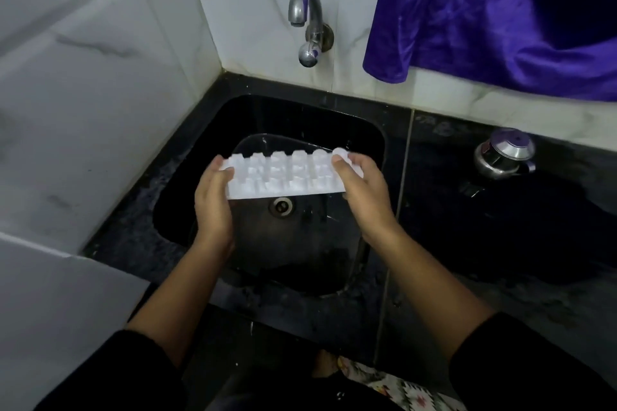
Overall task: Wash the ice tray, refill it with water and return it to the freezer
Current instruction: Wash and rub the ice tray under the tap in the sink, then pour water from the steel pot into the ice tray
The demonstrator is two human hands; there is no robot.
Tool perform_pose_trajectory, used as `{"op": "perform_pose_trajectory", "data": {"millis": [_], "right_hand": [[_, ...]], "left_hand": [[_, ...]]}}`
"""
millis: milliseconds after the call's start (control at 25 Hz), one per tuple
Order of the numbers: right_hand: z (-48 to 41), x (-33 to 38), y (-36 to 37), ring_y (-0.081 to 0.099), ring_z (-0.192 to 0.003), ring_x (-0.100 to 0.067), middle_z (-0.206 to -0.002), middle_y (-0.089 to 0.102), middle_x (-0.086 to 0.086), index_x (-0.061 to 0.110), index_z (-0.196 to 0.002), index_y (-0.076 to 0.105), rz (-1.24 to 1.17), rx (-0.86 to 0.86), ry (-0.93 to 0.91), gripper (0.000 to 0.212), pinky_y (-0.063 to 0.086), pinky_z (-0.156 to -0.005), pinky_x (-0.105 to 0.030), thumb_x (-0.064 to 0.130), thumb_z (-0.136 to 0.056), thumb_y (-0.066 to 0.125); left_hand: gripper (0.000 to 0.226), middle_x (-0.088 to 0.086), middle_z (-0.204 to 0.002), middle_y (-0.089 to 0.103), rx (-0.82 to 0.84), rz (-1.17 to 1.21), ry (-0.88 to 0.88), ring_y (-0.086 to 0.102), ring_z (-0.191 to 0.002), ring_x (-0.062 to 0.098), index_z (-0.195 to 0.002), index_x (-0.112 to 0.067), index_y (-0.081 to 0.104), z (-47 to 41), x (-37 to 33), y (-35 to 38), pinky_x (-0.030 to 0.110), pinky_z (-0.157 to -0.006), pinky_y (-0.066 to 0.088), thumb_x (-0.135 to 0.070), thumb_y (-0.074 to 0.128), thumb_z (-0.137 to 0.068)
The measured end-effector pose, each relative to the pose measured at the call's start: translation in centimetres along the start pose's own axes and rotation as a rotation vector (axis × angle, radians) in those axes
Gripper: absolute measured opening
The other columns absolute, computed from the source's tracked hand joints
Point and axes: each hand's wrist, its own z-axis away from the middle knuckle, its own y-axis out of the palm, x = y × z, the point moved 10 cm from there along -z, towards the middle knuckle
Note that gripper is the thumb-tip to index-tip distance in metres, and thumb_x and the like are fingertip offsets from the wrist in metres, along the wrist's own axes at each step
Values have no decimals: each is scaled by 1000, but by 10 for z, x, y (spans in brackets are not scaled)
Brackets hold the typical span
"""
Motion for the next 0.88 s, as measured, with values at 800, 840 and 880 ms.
{"op": "perform_pose_trajectory", "data": {"millis": [800, 840, 880], "right_hand": [[107, -17, -194, 63, -72, -26, -78, 61, -4, 10, -86, 62, 481, -98, -219, 36, 58, -70, -49, 42, -102, 59], [107, -24, -207, 63, -69, -25, -77, 62, -4, 10, -89, 64, 458, -91, -178, 35, 60, -70, -51, 42, -102, 60], [108, -31, -219, 63, -68, -22, -77, 63, -4, 11, -92, 66, 444, -91, -147, 32, 61, -68, -49, 41, -102, 61]], "left_hand": [[82, -4, -109, 68, 332, -549, -182, 63, -106, 20, -114, -28, 72, 193, 45, 37, 52, -101, 52, -90, 24, -90], [76, -7, -109, 68, 353, -579, -135, 63, -106, 16, -119, -30, 72, 201, 48, 48, 49, -99, 52, -86, 28, -93], [68, -9, -108, 70, 373, -604, -88, 64, -104, 13, -120, -32, 72, 208, 52, 59, 46, -97, 51, -82, 33, -95]]}}
